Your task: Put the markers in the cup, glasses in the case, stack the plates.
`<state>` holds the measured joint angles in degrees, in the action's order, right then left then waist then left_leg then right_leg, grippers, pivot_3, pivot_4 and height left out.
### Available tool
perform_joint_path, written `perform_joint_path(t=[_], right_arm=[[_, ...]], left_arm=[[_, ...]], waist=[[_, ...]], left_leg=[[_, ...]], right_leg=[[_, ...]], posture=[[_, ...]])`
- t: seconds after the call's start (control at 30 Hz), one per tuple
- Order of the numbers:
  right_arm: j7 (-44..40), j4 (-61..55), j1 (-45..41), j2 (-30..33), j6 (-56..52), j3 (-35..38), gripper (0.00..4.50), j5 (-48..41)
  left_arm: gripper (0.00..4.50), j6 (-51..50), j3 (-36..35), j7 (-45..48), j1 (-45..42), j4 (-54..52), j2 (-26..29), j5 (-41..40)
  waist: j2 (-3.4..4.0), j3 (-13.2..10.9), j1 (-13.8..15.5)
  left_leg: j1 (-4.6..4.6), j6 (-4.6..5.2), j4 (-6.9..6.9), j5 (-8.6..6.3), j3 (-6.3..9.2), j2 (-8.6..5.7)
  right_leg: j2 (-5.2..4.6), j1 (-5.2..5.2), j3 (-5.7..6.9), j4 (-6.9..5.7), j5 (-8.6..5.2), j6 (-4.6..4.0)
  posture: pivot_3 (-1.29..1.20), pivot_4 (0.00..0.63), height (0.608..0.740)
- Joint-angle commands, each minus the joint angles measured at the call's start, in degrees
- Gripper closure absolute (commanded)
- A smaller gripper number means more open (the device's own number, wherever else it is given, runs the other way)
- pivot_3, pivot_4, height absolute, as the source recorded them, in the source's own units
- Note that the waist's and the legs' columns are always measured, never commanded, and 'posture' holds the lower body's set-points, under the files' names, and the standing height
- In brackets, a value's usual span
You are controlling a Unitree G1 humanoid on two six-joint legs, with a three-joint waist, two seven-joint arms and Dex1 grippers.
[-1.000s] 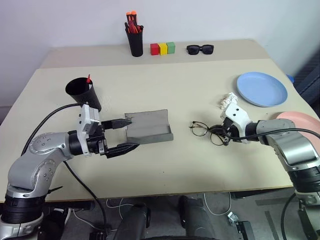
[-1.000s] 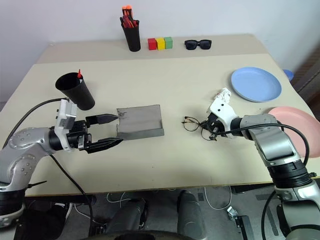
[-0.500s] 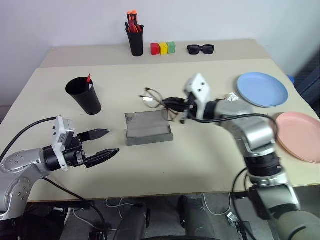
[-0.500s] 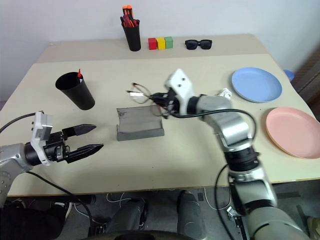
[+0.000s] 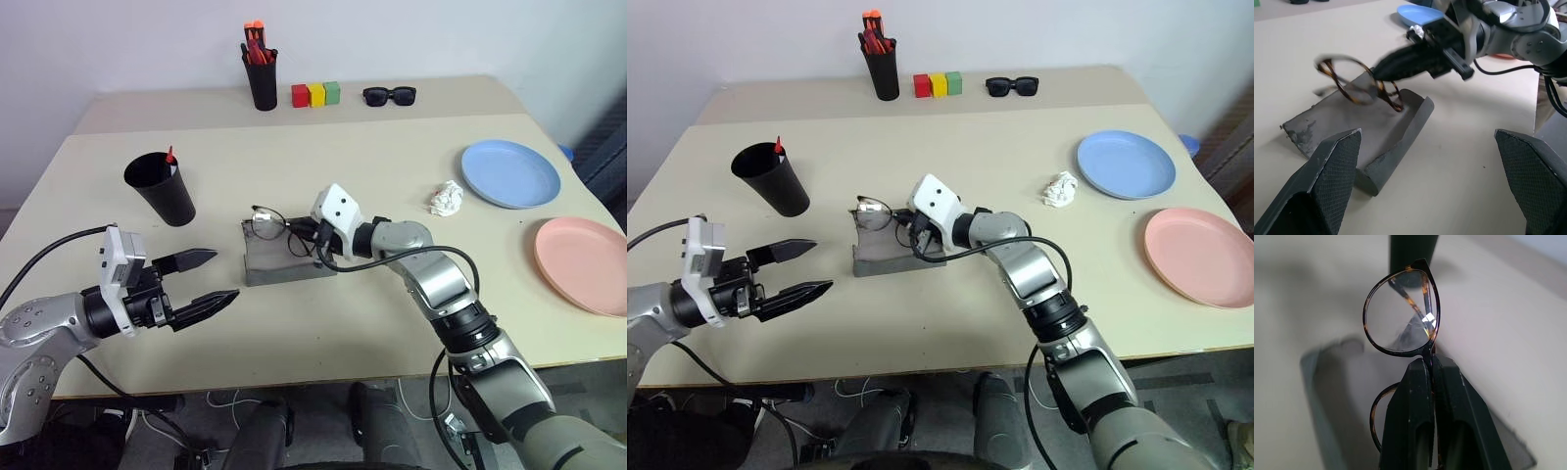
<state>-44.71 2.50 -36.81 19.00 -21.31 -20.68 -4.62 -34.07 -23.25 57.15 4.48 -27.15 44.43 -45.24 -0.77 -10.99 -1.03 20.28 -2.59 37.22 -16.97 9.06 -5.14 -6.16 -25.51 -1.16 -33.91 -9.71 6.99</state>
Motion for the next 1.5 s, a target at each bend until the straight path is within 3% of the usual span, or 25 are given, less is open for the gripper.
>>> perform_joint_path(t=[0.03,0.27,0.37,0.43,0.6,0.8,0.83,0.93,1.13,1.37,1.5], right_arm=[[-1.4,-2.2,0.6,1.4,2.0,-1.3,4.45,2.1],[-3.2,-5.0,1.4,2.4,-3.8,-1.2,4.45,1.5],[-3.5,-5.2,0.9,1.6,-6.7,0.1,3.57,-0.3],[-3.1,-5.2,0.7,1.5,-6.4,0.0,2.7,0.2],[-1.3,-5.4,0.0,-0.2,-6.0,2.1,0.04,-0.9],[0.8,-7.0,-1.9,-5.0,-8.2,12.6,0.04,-10.9],[1.1,-7.2,-2.1,-5.8,-7.8,14.9,0.01,-13.0],[1.3,-8.0,-2.1,-6.6,-10.0,20.4,0.0,-19.1],[-0.6,-8.6,0.7,-4.1,-7.1,20.1,0.0,-19.6],[1.0,-9.9,1.5,-4.7,-5.3,18.3,0.0,-18.6],[2.0,-10.7,2.0,-4.4,-4.9,17.8,0.0,-18.4]], left_arm=[[0.0,2.0,0.6,0.4,-1.4,0.4,0.7,0.9],[0.0,3.0,2.0,0.4,-3.0,1.9,0.7,1.7],[0.0,3.5,2.5,0.4,-3.4,2.3,0.7,2.4],[0.0,3.4,2.7,-0.2,-4.0,2.2,0.4,2.6],[0.0,3.0,3.0,-2.0,-5.6,2.7,0.0,3.1],[0.0,5.1,6.1,-7.5,-13.4,9.2,-1.2,8.9],[0.26,7.2,7.2,-9.6,-16.6,11.6,-2.5,11.3],[1.34,9.2,10.5,-16.6,-25.3,18.0,-5.9,17.4],[4.45,11.2,15.9,-24.6,-40.6,33.4,-13.4,25.4],[4.45,7.6,21.8,-22.1,-51.1,50.5,-18.4,28.9],[4.45,2.0,24.5,-18.4,-54.8,56.9,-18.4,30.3]], waist=[[0.0,0.0,0.0],[0.0,0.0,0.0],[0.0,0.0,0.0],[0.0,0.0,0.1],[0.0,0.0,0.0],[0.0,0.0,0.3],[0.0,0.0,0.3],[-0.05,0.0,0.6],[-0.04,0.0,0.1],[-0.03,0.0,-0.2],[-0.03,0.0,-0.1]], left_leg=[[0.0,0.0,0.0,0.0,0.0,0.0],[0.0,0.0,0.0,0.0,0.0,0.02],[0.0,0.0,0.0,0.0,0.0,0.02],[0.0,0.0,0.0,0.0,0.0,0.02],[0.0,0.0,0.0,0.0,0.0,0.02],[0.0,-0.01,0.0,0.01,0.03,0.02],[0.01,-0.02,0.0,0.01,0.05,0.02],[0.03,-0.09,0.02,0.05,0.15,0.01],[0.03,-0.11,-0.03,0.06,0.16,0.01],[0.04,-0.11,-0.06,0.06,0.05,0.03],[0.08,-0.11,-0.02,0.06,0.09,0.02]], right_leg=[[0.01,0.0,0.0,0.0,0.0,0.0],[0.02,0.0,0.0,0.0,0.01,-0.01],[0.02,0.0,0.0,0.0,0.01,-0.01],[0.02,0.0,-0.01,0.0,0.01,-0.01],[0.02,0.0,0.0,0.01,0.01,-0.01],[0.03,0.0,0.0,0.01,0.02,-0.02],[0.04,0.01,0.0,0.01,0.02,-0.02],[0.07,0.04,0.04,0.04,0.07,-0.08],[0.11,0.04,0.05,0.12,0.11,-0.1],[0.13,-0.06,0.01,0.05,0.11,-0.1],[0.13,-0.06,0.02,0.04,0.11,-0.1]], posture=[[0.0,0.15,0.74],[0.0,0.15,0.74],[0.0,0.15,0.74],[0.0,0.15,0.74],[0.0,0.15,0.74],[0.0,0.15,0.74],[0.0,0.15,0.74],[0.0,0.15,0.74],[0.0,0.15,0.74],[0.0,0.15,0.74],[0.0,0.15,0.74]])
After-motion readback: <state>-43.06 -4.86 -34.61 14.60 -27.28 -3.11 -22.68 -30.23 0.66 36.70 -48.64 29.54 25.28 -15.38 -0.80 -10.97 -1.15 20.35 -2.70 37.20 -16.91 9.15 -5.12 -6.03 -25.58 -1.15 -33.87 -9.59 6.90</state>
